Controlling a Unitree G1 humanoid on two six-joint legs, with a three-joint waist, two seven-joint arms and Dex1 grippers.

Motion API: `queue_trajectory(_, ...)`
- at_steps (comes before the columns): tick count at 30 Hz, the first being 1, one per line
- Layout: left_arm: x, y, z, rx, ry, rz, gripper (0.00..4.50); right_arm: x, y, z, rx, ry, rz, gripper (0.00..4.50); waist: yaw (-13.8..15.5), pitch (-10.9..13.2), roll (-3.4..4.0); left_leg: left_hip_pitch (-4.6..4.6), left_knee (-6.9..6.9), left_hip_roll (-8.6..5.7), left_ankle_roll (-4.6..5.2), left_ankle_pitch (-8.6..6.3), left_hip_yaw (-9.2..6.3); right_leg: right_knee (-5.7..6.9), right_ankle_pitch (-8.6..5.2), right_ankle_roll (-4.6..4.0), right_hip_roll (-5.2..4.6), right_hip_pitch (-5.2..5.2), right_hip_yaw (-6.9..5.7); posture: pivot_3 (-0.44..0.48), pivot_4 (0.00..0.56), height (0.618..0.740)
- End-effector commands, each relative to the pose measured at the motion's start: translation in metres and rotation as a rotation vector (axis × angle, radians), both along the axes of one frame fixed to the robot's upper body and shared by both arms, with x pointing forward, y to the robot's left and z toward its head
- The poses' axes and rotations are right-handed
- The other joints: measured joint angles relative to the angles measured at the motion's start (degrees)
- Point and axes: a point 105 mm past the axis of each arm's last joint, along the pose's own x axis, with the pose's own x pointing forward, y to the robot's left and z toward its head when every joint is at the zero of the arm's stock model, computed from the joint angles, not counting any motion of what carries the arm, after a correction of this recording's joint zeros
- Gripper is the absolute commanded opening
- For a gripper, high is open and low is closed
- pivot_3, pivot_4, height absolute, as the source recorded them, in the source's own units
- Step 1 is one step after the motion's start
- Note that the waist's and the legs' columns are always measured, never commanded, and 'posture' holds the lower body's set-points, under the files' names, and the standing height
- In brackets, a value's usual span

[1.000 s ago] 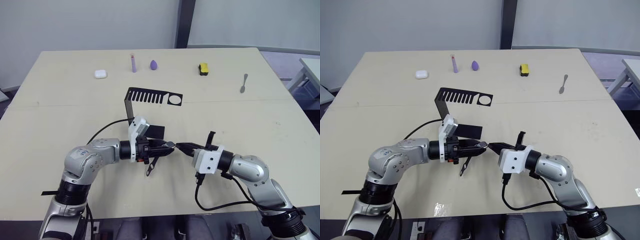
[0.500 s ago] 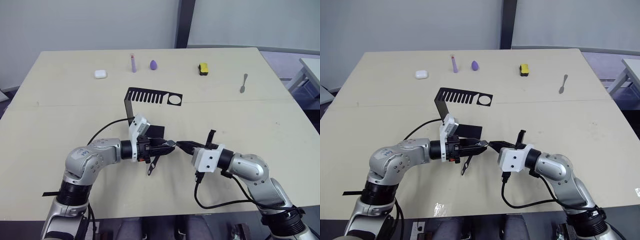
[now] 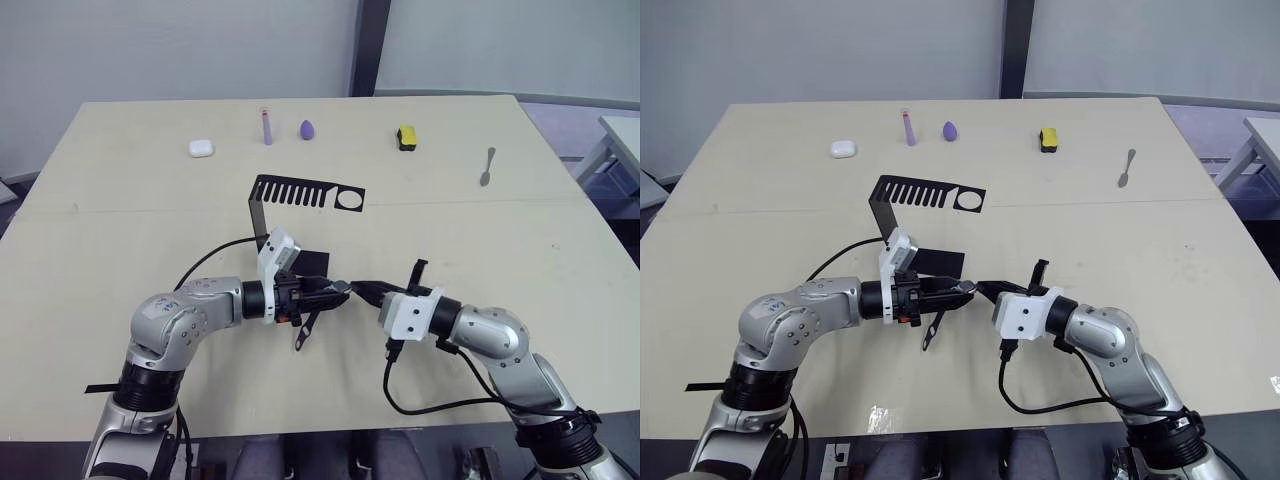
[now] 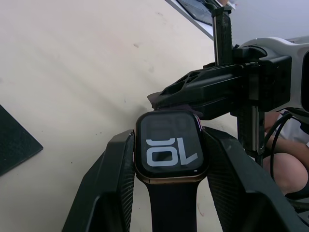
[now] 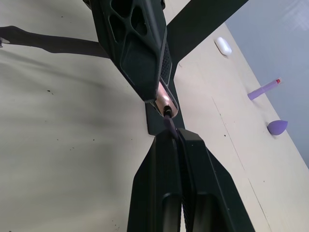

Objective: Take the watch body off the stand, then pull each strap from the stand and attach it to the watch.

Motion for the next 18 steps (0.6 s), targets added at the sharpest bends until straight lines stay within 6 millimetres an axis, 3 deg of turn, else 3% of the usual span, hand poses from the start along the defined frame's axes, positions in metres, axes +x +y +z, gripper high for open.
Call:
queue_trajectory(1, -0.0167, -0.0201, 0.0118, -0.042, -0.037, -0.111, 1.61, -0.0056, 0.0149, 0.0141, 0.047, -0.058, 0.052, 0.00, 0.0, 0.0, 0.00, 0.00, 0.00, 0.00, 0.00, 0.00, 0.00, 0.00, 0.00, 0.00, 0.00, 0.00, 0.00, 0.000, 0.150, 0.740)
queue_trajectory(18, -0.0164, -0.0207, 0.0115, -0.036, -0.044, -0.112, 1.61, -0.0039, 0.0167, 0.0104, 0.046, -0.048, 0.040, 0.00, 0.0, 0.0, 0.00, 0.00, 0.00, 0.00, 0.00, 0.00, 0.00, 0.00, 0.00, 0.00, 0.00, 0.00, 0.00, 0.000, 0.150, 0.740)
